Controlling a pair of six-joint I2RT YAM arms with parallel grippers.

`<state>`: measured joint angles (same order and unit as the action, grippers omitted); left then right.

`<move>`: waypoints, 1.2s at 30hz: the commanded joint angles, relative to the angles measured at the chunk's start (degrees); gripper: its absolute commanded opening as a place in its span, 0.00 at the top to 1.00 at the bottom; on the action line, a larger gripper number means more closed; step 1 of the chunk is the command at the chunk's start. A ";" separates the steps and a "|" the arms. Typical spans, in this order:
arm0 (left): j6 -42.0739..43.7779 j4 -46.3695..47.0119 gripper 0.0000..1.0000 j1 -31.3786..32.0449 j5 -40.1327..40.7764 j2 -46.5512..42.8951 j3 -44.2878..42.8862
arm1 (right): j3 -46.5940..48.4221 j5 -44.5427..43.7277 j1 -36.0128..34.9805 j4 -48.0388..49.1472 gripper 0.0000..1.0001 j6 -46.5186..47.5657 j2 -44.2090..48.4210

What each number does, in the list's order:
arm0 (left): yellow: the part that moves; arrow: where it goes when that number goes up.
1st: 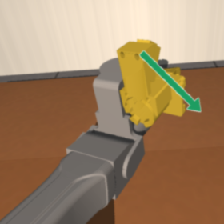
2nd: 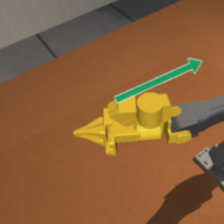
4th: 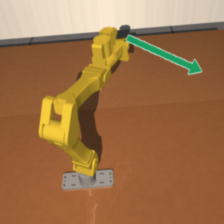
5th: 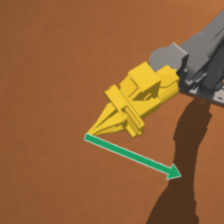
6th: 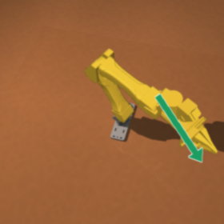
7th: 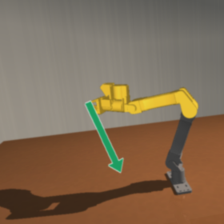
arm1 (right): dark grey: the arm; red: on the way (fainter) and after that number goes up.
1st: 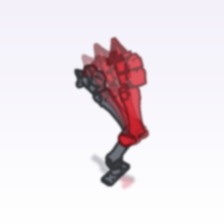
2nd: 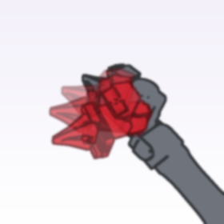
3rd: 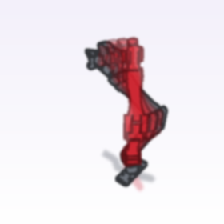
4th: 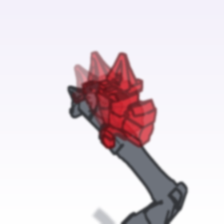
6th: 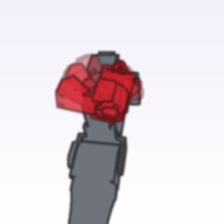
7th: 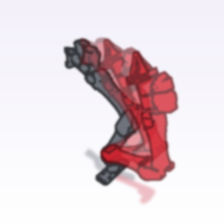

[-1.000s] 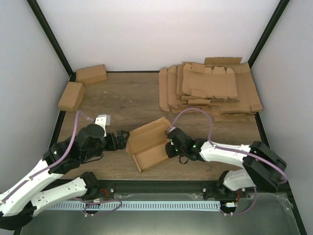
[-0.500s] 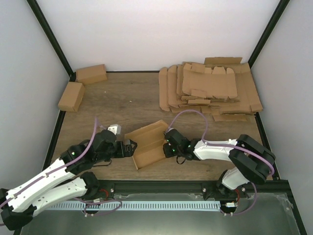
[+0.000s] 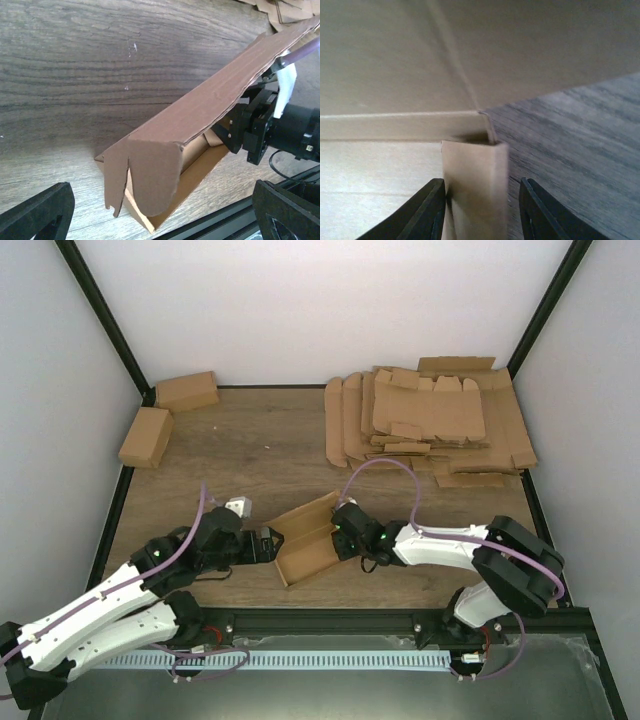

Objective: Fold the paper box

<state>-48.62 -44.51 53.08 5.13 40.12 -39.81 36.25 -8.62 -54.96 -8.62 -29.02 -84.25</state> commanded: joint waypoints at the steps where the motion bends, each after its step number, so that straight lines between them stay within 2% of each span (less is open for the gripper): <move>1: -0.36 1.94 0.00 0.08 -0.73 -0.37 1.26 | 5.08 -6.56 -2.41 -3.69 0.56 1.94 -1.24; 6: -0.36 1.96 0.00 0.15 -0.47 -0.43 1.42 | 7.30 -10.07 -4.32 -6.05 0.57 2.57 -1.65; 9: -0.27 1.97 0.00 0.11 -0.47 -0.45 1.57 | 7.41 -10.48 -4.36 -6.04 0.62 3.32 -1.78; 14: -0.26 1.64 0.00 0.12 -0.47 -0.54 1.70 | 8.48 -12.57 -4.85 -7.98 0.64 3.40 -4.02; 17: -0.38 1.53 0.00 0.13 -0.45 -0.89 2.05 | 8.80 -14.18 -5.36 -8.88 0.68 2.90 -5.41; 19: -0.59 1.61 0.00 0.15 -0.51 -1.34 2.31 | 8.95 -15.20 -5.70 -9.49 0.74 2.44 -6.30; 23: -0.81 1.55 0.00 0.09 -0.52 -1.76 2.68 | 9.55 -18.28 -6.43 -11.56 0.97 0.88 -8.32; 24: -0.90 1.61 0.00 0.12 -0.55 -1.79 2.76 | 9.94 -19.24 -6.73 -12.25 0.99 0.34 -8.90; 31: -0.96 1.78 0.00 0.12 -0.71 -1.70 2.90 | 11.35 -21.50 -8.12 -14.24 0.99 -0.80 -10.46; 36: -0.99 1.68 0.00 0.13 -0.87 -1.86 2.99 | 10.69 -19.04 -8.15 -12.71 0.79 -0.22 -8.36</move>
<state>-49.32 -43.38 53.08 4.78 38.81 -37.39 46.33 -26.52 -62.61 -20.29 -29.17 -93.73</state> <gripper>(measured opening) 0.999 0.157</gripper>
